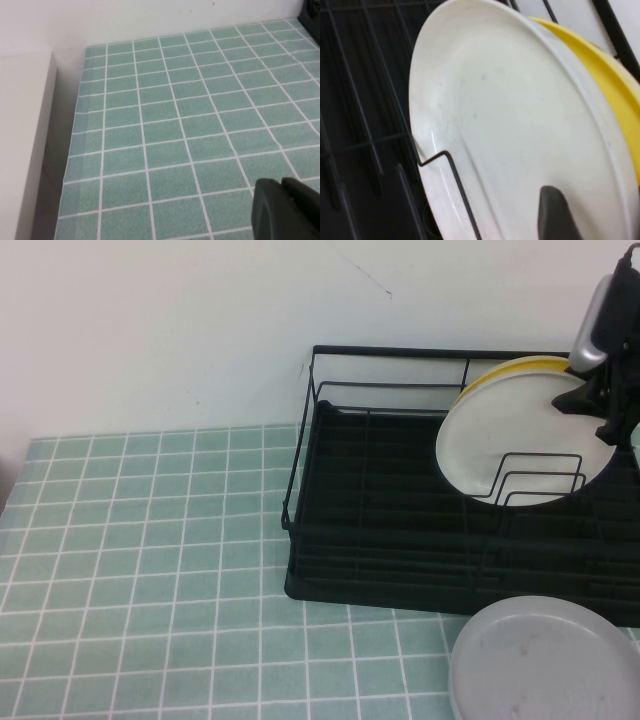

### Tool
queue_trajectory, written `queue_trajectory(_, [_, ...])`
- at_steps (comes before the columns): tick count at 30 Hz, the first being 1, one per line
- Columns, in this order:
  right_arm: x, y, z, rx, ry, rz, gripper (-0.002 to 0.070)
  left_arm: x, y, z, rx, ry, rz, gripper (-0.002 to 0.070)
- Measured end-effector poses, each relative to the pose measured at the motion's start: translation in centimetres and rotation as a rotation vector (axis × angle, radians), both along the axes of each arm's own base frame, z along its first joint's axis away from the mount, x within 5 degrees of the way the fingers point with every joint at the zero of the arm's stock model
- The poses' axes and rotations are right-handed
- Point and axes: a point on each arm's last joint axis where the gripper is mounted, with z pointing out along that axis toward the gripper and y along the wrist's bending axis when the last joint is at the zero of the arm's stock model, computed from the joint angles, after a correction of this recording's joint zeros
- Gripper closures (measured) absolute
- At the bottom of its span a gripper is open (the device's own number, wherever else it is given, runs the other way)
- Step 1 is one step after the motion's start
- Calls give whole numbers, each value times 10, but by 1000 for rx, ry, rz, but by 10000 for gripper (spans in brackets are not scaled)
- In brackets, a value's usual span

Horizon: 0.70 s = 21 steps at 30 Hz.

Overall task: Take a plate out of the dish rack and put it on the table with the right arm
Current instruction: Grasp the plate from the shelf

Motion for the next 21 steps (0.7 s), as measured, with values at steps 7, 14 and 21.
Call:
queue_trajectory(7, [3,-2,1,-9,-25,-18,489,0,0,0,0,0,0,678])
queue_trajectory(14, [6,-4,2,-14,-56,-50,611,0,0,0,0,0,0,678])
queue_trajectory(21, [-10,-4,44,-1,-151,-69,612,0,0,0,0,0,0,678])
